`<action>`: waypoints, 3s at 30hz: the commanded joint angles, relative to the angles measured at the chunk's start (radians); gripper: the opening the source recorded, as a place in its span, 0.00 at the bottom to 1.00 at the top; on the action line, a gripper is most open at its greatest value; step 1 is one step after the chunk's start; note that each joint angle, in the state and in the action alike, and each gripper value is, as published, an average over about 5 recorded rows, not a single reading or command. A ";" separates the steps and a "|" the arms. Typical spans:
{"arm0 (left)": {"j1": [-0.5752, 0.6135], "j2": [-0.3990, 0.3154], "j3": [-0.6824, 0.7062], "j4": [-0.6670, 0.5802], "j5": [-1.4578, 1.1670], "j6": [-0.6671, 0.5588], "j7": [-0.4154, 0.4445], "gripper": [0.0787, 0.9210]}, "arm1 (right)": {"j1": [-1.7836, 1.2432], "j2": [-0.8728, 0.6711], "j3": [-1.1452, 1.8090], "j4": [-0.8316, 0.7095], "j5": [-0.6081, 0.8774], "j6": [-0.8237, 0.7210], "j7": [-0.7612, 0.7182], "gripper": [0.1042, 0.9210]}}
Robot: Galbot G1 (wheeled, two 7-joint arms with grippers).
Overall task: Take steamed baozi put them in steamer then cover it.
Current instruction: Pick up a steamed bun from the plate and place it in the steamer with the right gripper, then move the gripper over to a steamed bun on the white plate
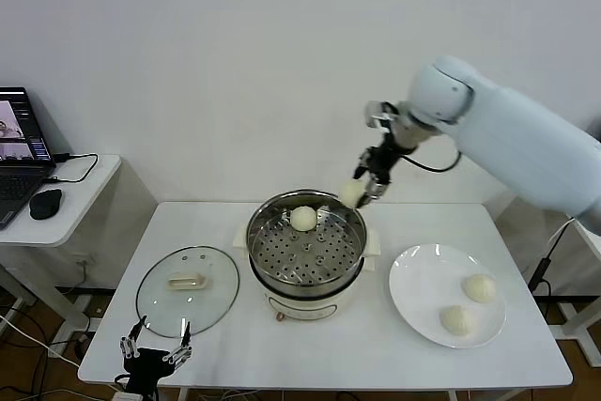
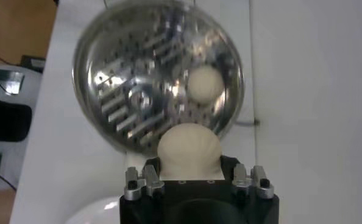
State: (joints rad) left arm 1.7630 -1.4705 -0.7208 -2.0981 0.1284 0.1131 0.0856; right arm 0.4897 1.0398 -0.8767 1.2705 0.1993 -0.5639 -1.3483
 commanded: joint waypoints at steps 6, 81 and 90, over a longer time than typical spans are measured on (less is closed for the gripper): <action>-0.009 -0.003 -0.002 -0.020 -0.013 0.000 0.001 0.88 | 0.007 0.294 -0.122 -0.139 0.022 -0.033 0.012 0.62; -0.029 0.004 0.005 -0.011 -0.029 0.015 0.020 0.88 | -0.194 -0.481 0.122 0.226 -0.164 0.139 -0.060 0.88; -0.004 0.000 0.012 -0.019 -0.028 0.017 0.019 0.88 | -0.415 -0.541 0.188 0.258 -0.299 0.179 -0.059 0.88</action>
State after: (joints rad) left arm 1.7466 -1.4729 -0.7131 -2.1139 0.1005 0.1297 0.1053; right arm 0.2325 0.6315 -0.7398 1.4670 0.0017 -0.4265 -1.3931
